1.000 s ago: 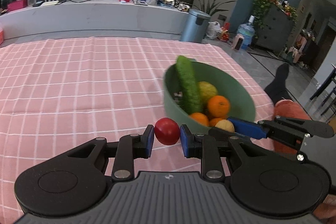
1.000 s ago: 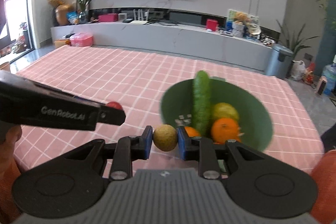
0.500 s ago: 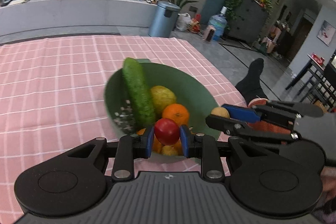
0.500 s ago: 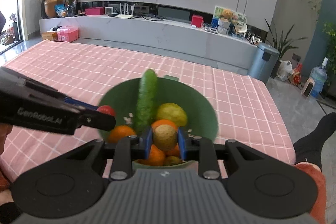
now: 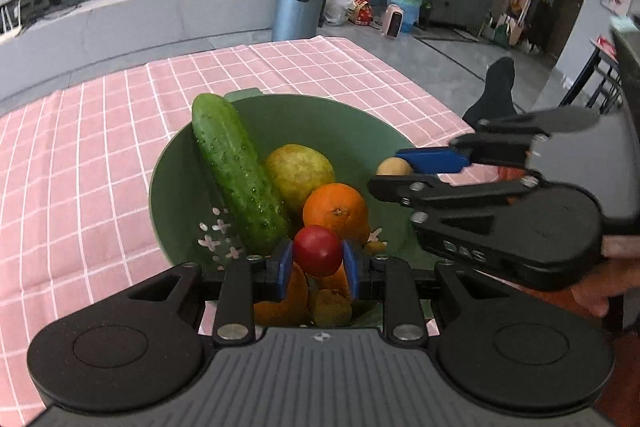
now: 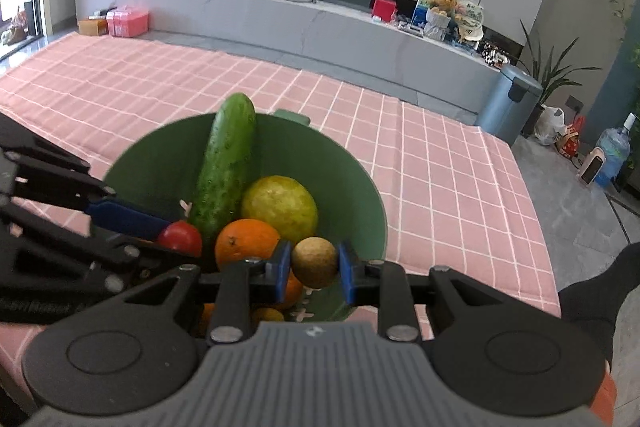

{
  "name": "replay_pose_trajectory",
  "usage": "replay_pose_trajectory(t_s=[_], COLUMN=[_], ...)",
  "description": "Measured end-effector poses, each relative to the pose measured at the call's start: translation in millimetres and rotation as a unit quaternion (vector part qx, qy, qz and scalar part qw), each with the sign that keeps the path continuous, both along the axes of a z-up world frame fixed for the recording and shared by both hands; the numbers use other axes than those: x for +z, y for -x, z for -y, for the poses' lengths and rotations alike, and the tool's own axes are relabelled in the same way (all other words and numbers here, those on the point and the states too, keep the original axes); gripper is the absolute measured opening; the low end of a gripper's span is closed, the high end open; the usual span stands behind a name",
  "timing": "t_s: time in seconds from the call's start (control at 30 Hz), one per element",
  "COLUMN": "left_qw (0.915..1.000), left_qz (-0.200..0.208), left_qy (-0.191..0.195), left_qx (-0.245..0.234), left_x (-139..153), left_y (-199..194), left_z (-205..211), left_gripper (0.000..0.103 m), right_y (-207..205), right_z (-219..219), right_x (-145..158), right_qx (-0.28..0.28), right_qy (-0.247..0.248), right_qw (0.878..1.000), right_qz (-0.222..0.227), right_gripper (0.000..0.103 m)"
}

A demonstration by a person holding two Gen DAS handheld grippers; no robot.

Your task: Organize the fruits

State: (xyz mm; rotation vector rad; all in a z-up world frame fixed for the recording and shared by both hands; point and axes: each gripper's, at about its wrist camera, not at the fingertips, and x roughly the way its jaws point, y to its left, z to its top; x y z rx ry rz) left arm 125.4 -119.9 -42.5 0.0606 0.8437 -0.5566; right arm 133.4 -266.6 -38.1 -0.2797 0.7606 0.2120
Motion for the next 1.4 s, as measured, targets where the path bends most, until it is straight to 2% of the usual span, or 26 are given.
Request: replay_pose_trajectory(t_s=[0.2, 0.5, 0.6, 0.73, 0.8, 0.93, 1.07, 1.13, 1.23, 1.4], left_qw=[0.9999, 1.0000, 1.0000, 0.9999, 0.9999, 0.9998, 0.9991, 0.9983, 0.9960, 0.9897], left_qz=[0.003, -0.003, -0.002, 0.003, 0.003, 0.015, 0.036, 0.051, 0.079, 0.126], left_qy=[-0.013, 0.002, 0.005, 0.001, 0.005, 0.007, 0.012, 0.013, 0.009, 0.005], left_qx=[-0.003, 0.003, 0.005, 0.013, 0.013, 0.011, 0.019, 0.025, 0.040, 0.068], left_x=[-1.4, -3.4, -1.5, 3.9, 6.9, 18.6, 36.5, 46.3, 62.3, 83.5], left_y=[-1.0, -8.8, -6.3, 1.1, 4.2, 15.7, 30.7, 39.8, 53.6, 77.7], left_z=[5.3, 0.2, -2.8, -5.7, -8.4, -14.6, -25.8, -33.8, -45.3, -62.8], left_gripper=[0.032, 0.039, 0.044, 0.061, 0.066, 0.069, 0.074, 0.075, 0.080, 0.082], right_y=[-16.9, -27.3, -27.9, -25.9, -23.5, -14.4, -1.2, 7.9, 23.0, 60.2], right_z=[-2.5, -2.3, -1.0, 1.3, 2.2, 2.3, -5.1, -11.7, -20.1, -36.6], right_x=[-10.6, -21.0, -21.1, -19.1, -15.6, -1.3, 14.8, 24.0, 39.6, 67.4], right_qx=[-0.003, -0.015, -0.018, -0.026, -0.031, -0.035, -0.040, -0.040, -0.039, -0.035], right_qy=[0.004, -0.011, -0.016, -0.022, -0.029, -0.053, -0.037, -0.026, -0.015, -0.038], right_qw=[1.000, 1.000, 1.000, 0.999, 0.999, 0.998, 0.998, 0.997, 0.996, 0.992], right_qz=[-0.011, -0.018, -0.014, -0.009, -0.003, 0.010, 0.039, 0.054, 0.078, 0.114], right_gripper=[0.022, 0.022, 0.022, 0.024, 0.032, 0.036, 0.046, 0.048, 0.056, 0.064])
